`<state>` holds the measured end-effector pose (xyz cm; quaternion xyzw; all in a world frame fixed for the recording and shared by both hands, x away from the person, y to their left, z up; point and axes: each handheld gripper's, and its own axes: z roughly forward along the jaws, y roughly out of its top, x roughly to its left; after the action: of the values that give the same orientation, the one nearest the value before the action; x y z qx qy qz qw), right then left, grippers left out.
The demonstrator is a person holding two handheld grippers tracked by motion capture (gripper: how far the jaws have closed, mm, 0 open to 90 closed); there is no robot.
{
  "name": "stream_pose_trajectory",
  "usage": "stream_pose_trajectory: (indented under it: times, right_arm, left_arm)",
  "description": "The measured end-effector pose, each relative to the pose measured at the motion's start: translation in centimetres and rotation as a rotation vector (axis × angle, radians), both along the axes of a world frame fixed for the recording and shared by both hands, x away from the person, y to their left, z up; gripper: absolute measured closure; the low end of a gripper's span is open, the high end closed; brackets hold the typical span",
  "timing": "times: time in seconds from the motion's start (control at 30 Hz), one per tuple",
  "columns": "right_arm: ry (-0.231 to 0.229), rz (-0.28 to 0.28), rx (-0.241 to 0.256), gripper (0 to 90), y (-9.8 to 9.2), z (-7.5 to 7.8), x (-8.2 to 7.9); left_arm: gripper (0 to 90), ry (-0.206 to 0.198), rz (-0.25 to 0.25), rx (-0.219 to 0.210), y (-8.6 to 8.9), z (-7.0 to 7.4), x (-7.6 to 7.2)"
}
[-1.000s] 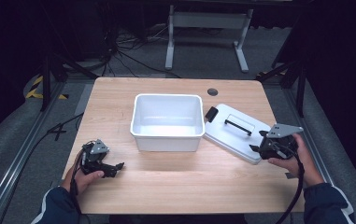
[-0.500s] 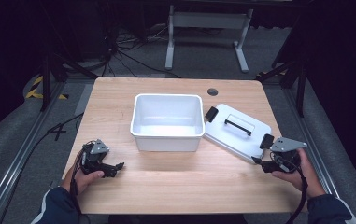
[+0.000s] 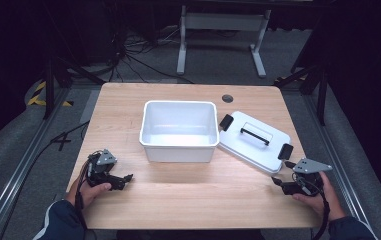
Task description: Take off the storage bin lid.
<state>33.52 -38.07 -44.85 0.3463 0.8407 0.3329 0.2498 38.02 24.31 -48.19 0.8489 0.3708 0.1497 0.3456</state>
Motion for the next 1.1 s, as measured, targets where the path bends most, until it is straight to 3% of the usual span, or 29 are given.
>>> stream_pose_trajectory:
  times: [0.13,0.3,0.4,0.57,1.1]
  right_arm:
    - [0.009,-0.022,0.001,24.7,-0.2,-0.6,-0.4]
    - [0.063,-0.033,0.086,25.0,-0.7,-1.8,-0.7]
    - [0.063,-0.038,0.094,24.0,-0.9,-1.9,-0.8]
    - [0.104,-0.044,0.123,22.7,-1.2,-1.9,-0.5]
    - [0.105,-0.042,0.121,22.3,-1.2,-1.9,-0.5]
  left_arm:
    - [4.7,0.001,-0.010,0.011,0.1,0.1,0.1]
    - [4.6,0.002,-0.010,0.009,0.0,0.1,0.1]
    - [4.6,0.002,-0.010,0.010,0.0,0.1,0.1]
    - [4.7,0.004,-0.009,0.006,0.0,0.0,0.0]
    - [4.4,0.003,0.003,-0.004,-0.1,0.0,0.0]
